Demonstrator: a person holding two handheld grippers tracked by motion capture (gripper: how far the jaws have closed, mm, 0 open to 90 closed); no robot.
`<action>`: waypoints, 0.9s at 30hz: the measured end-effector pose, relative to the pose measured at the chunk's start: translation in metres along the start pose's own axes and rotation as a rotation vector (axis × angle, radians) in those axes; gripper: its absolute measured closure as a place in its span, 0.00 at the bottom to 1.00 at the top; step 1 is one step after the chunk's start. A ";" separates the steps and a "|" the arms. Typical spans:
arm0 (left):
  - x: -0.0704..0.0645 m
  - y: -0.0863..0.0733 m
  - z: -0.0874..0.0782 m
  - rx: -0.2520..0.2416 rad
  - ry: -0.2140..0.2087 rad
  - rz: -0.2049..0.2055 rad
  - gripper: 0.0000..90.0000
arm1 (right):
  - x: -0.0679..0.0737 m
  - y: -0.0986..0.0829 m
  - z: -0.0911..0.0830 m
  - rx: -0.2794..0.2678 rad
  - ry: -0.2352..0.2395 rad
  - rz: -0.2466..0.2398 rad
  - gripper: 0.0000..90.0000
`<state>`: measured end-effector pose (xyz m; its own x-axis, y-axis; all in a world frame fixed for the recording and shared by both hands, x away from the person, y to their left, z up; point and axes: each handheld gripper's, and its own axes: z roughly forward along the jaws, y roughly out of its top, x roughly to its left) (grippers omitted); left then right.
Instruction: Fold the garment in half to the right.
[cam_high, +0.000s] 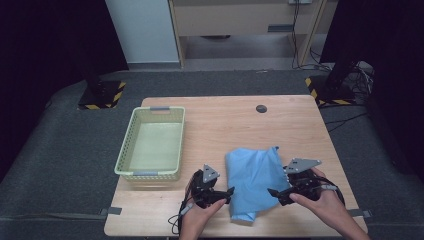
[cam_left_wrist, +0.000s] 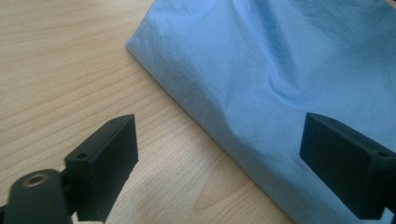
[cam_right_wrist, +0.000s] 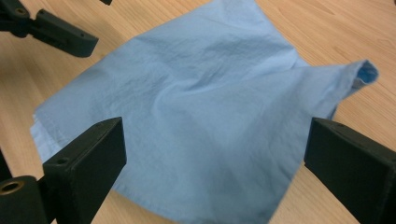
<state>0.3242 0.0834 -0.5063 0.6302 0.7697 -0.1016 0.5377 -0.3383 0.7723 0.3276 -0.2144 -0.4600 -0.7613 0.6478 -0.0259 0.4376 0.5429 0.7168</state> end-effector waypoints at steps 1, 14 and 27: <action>0.000 0.000 0.001 0.003 -0.001 0.003 0.10 | 0.001 0.003 0.003 0.007 -0.001 -0.004 0.06; 0.004 -0.003 0.002 0.008 0.000 -0.002 0.10 | 0.011 0.031 0.029 0.052 0.005 -0.043 0.06; 0.005 -0.004 0.006 0.016 -0.015 -0.008 0.10 | 0.019 0.036 0.058 0.099 0.031 -0.064 0.06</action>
<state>0.3285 0.0855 -0.5138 0.6341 0.7644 -0.1166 0.5514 -0.3413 0.7613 0.3570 -0.1519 -0.4751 -0.8029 0.5943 -0.0467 0.4316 0.6336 0.6421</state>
